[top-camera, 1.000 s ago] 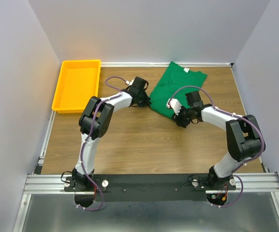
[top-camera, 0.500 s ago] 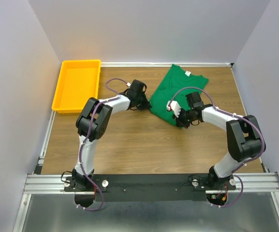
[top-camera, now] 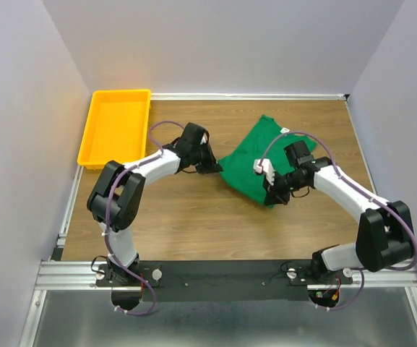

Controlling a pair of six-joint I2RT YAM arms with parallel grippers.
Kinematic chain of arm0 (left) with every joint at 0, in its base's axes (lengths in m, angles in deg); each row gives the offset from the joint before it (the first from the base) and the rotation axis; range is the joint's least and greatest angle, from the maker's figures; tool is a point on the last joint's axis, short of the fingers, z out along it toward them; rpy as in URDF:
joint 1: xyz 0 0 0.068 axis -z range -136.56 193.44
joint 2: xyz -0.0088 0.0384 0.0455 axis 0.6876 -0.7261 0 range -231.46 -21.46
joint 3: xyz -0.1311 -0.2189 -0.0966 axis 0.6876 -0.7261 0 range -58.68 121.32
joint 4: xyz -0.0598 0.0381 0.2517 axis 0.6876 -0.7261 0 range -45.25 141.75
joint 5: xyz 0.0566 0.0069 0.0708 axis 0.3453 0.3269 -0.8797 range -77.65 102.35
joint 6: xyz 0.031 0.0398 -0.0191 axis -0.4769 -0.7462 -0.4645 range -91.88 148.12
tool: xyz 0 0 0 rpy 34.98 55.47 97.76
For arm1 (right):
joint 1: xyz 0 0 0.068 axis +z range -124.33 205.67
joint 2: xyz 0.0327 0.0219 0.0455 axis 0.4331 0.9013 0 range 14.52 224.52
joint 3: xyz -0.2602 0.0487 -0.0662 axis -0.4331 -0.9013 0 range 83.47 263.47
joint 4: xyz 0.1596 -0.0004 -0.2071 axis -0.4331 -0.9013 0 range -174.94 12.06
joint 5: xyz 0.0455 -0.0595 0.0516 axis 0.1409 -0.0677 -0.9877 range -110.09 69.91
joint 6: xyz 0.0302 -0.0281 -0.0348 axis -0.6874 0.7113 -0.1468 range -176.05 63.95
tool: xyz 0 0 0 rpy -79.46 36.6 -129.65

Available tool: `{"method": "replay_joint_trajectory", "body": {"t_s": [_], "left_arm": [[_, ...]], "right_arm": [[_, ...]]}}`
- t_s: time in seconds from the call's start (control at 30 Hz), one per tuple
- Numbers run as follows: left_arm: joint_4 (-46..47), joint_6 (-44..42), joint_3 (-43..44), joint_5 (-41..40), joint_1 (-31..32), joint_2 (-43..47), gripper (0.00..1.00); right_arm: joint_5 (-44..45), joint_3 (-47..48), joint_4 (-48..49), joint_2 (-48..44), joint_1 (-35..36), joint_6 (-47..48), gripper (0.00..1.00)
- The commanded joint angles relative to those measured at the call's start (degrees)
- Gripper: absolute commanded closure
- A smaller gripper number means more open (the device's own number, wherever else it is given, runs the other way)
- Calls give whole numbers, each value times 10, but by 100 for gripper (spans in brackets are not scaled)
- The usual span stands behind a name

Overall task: Fold and stack the t-shirts
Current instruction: Fold the tshirt

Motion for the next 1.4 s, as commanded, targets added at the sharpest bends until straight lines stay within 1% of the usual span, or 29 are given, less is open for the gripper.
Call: {"method": "replay_joint_trajectory", "body": {"t_s": [0.0, 0.07, 0.1, 0.2, 0.27, 0.3, 0.33, 0.4, 0.43, 0.5, 0.53, 0.57, 0.63, 0.67, 0.73, 0.77, 0.87, 1.07, 1.27, 1.37], "left_arm": [[-19, -4, 53, 15, -9, 23, 100], [-28, -4, 116, 13, -12, -1, 100], [-31, -5, 163, 17, -12, -27, 100], [-43, -8, 242, 33, -13, -76, 100], [-46, -4, 349, 51, -12, -148, 100], [-47, -3, 373, 59, -12, -148, 100], [-46, 0, 395, 64, -12, -180, 100], [-31, 17, 452, 87, -13, -224, 100], [-19, 27, 467, 95, -12, -238, 100], [32, 48, 501, 125, -10, -273, 100], [50, 60, 511, 131, -10, -282, 100], [94, 81, 519, 137, -9, -290, 100], [130, 105, 547, 146, -5, -317, 100], [172, 130, 555, 153, -2, -325, 100], [196, 148, 587, 156, 2, -354, 100], [230, 168, 595, 159, 5, -362, 100], [264, 194, 615, 152, 9, -393, 100], [300, 230, 621, 127, 10, -436, 100], [308, 254, 660, 107, 9, -477, 100], [314, 264, 666, 97, 10, -489, 100]], "right_arm": [[18, 41, -16, -21, -19, -57, 99], [34, 67, -8, -17, -44, -71, 99], [39, 77, -6, -13, -56, -79, 99], [55, 121, 10, 11, -108, -96, 99], [73, 166, 24, 37, -147, -101, 99], [73, 166, 24, 45, -147, -103, 99], [86, 173, 36, 51, -159, -106, 99], [106, 193, 49, 72, -166, -114, 99], [106, 197, 56, 76, -169, -118, 99], [130, 204, 80, 83, -174, -131, 99], [144, 204, 90, 83, -175, -137, 99], [151, 203, 110, 82, -177, -144, 100], [167, 197, 129, 74, -178, -161, 99], [184, 194, 147, 70, -179, -167, 99], [213, 178, 166, 58, -179, -180, 99], [221, 172, 186, 54, -179, -188, 99], [245, 150, 213, 51, -179, -197, 99], [265, 132, 244, 66, -179, -196, 100], [288, 148, 262, 93, -208, -202, 100], [295, 155, 270, 102, -219, -209, 99]]}}
